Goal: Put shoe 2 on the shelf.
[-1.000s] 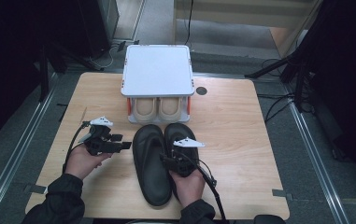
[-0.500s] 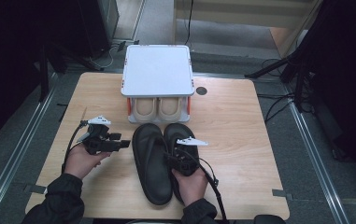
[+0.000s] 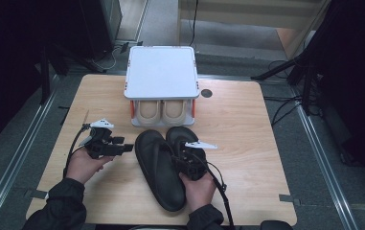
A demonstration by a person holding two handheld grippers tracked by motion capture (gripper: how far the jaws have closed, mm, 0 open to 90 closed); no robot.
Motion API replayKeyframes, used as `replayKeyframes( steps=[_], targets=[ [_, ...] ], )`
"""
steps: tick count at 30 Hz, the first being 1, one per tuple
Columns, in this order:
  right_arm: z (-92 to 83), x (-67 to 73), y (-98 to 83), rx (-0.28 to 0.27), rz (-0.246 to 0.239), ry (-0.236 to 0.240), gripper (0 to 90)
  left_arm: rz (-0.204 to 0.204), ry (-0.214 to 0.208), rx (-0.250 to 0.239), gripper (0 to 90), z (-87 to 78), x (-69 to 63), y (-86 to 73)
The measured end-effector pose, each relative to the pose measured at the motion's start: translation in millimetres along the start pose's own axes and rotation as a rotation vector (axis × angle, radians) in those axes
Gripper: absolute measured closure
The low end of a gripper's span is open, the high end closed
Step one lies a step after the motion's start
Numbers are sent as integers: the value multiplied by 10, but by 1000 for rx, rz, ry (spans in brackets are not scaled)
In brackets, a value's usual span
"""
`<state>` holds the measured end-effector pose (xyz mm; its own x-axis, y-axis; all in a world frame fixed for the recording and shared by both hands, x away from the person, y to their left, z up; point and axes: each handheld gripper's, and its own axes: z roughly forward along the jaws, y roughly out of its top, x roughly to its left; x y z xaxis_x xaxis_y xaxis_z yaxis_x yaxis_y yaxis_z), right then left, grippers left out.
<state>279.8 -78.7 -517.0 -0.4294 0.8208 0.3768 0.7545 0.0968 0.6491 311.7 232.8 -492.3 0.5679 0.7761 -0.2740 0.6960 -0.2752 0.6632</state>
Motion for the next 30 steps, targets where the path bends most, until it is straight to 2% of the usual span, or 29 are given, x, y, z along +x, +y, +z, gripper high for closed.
replayKeyframes(
  steps=[7, 14, 17, 19, 22, 28, 30],
  targets=[
    [-111, 6, -54, 31, -41, 32, 773, -11, 3, -13, 426, -33, 27, 0],
    [-248, 15, -49, 122, -220, 144, 775, -37, 31, -25, 419, -89, 110, -10],
    [-289, -2, -17, 134, -258, 197, 775, -39, 43, -23, 417, -105, 144, -18],
    [-303, -33, 28, 138, -274, 253, 774, -49, 49, -31, 415, -115, 167, -26],
    [-304, -40, 108, 162, -328, 318, 774, -61, 54, -32, 412, -147, 206, -38],
    [-234, 31, 285, 231, -465, 382, 772, -85, 75, -49, 409, -211, 259, -96],
    [-196, 50, 327, 238, -507, 409, 773, -90, 77, -49, 407, -240, 269, -121]
  ],
)
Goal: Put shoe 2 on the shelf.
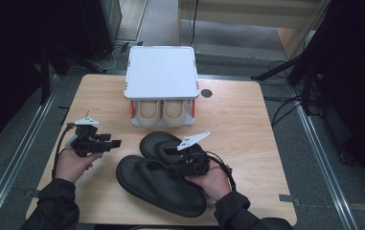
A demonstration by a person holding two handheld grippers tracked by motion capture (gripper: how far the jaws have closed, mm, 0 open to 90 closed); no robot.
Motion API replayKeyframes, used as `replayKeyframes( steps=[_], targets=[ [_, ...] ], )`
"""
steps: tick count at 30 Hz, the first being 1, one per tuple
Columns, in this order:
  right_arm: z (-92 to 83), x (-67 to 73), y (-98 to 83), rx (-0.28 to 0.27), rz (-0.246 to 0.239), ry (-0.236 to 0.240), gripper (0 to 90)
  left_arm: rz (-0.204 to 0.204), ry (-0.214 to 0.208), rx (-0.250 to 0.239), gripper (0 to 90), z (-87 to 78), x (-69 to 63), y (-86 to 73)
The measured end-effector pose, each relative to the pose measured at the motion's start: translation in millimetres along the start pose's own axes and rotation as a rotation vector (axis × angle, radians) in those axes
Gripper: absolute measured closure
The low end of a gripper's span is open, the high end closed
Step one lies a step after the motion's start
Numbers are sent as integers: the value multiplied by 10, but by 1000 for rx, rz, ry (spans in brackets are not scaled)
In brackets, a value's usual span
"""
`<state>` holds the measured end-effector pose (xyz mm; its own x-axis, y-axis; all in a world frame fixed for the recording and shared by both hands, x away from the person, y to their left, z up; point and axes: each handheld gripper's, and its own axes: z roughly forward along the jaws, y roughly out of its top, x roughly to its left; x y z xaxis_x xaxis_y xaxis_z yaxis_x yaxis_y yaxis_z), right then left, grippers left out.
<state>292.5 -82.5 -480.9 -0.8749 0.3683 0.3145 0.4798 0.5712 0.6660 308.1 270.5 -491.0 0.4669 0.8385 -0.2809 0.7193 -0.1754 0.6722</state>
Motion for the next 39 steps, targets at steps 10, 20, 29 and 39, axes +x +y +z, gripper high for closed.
replayKeyframes(
  steps=[10, 20, 29, 39],
  targets=[
    [45, -52, 334, 47, -69, 73, 774, -37, 31, -10, 405, -150, 61, -150],
    [-115, -59, 661, 37, -90, 115, 772, -67, 55, -21, 405, -243, 82, -266],
    [-305, -44, 952, 41, -116, 112, 772, -67, 48, -11, 403, -235, 90, -267],
    [-609, 70, 1384, 1, -132, 92, 772, -73, 47, -14, 404, -243, 91, -267]
  ],
)
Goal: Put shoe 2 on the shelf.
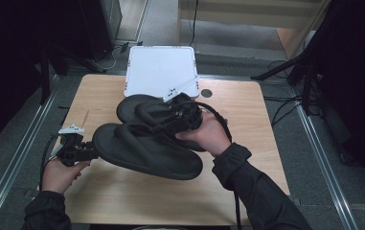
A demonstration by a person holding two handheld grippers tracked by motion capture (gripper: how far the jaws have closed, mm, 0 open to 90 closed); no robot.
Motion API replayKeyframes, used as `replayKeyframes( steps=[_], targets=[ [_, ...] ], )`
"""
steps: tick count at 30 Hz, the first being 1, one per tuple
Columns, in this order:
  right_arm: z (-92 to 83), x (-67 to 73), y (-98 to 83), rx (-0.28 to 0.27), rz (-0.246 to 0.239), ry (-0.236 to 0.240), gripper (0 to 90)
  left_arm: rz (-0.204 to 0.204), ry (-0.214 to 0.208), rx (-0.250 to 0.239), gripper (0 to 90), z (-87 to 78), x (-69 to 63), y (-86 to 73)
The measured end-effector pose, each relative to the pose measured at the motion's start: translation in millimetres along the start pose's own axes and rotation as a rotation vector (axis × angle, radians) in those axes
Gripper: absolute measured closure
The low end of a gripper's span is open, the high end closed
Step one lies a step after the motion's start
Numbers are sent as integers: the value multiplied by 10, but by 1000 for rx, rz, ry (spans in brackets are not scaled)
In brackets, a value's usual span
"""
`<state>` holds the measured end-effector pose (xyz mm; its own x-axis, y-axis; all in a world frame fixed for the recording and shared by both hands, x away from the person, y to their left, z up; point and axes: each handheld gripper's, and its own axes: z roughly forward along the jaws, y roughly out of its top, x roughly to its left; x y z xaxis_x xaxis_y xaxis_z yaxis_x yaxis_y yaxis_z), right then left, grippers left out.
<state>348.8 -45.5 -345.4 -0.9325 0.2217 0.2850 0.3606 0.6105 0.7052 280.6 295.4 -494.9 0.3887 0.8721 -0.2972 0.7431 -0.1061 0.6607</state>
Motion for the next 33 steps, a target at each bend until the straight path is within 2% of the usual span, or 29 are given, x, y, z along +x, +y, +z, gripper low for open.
replayKeyframes(
  steps=[4, 10, 16, 21, 26, 30, 33],
  targets=[
    [-92, -41, 186, -4, 15, -38, 773, -9, -5, 1, 402, 2, -4, 3],
    [-131, -262, 369, -16, 92, -137, 772, -4, -5, -1, 402, 17, -6, 3],
    [-58, -600, 465, -42, 186, -233, 772, -1, 0, 6, 402, 37, -4, 5],
    [-5, -825, 545, -75, 262, -291, 772, -7, -6, 3, 402, 43, 16, 5],
    [46, -974, 640, -98, 330, -337, 772, -2, -12, 12, 402, 44, 12, 9],
    [108, -1065, 737, -117, 384, -430, 772, 0, -15, 10, 402, 46, 5, 10],
    [165, -1118, 769, -131, 430, -480, 772, -2, -17, 11, 402, 48, 4, 11]
  ],
)
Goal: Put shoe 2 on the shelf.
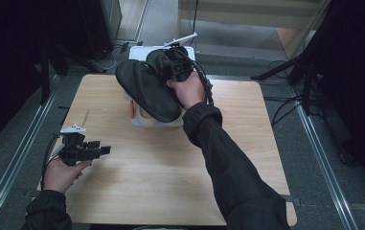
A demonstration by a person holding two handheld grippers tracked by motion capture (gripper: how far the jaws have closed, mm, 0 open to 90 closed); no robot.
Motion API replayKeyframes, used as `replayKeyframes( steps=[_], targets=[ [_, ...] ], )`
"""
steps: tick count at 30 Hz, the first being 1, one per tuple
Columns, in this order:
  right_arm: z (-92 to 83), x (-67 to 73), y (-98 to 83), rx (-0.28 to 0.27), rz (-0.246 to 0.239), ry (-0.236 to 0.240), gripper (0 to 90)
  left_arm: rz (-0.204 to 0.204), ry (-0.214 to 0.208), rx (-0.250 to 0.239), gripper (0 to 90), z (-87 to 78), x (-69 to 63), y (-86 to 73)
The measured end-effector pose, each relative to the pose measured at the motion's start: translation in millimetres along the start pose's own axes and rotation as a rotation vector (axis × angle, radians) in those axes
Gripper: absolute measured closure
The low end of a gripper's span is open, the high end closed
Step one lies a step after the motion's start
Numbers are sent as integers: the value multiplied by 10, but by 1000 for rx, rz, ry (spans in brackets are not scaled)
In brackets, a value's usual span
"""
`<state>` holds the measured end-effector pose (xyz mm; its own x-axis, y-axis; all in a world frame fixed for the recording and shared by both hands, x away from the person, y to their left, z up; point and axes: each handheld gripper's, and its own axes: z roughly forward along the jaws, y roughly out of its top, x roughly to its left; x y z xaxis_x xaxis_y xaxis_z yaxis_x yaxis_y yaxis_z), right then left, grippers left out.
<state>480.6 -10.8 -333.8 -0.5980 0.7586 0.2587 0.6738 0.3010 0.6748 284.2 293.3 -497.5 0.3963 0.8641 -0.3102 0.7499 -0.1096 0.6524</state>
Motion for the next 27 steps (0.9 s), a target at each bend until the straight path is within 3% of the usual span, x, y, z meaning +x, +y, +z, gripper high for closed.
replayKeyframes(
  steps=[6, 12, 27],
  targets=[
    [116, -39, 111, -33, 106, -77, 771, 4, -6, 0, 403, 10, -15, 2],
    [185, -19, 262, -51, 176, -159, 771, 7, -16, 7, 403, 23, -20, 6],
    [296, -3, 454, -121, 318, -251, 769, 12, -31, 8, 403, 45, -43, 13]
  ],
)
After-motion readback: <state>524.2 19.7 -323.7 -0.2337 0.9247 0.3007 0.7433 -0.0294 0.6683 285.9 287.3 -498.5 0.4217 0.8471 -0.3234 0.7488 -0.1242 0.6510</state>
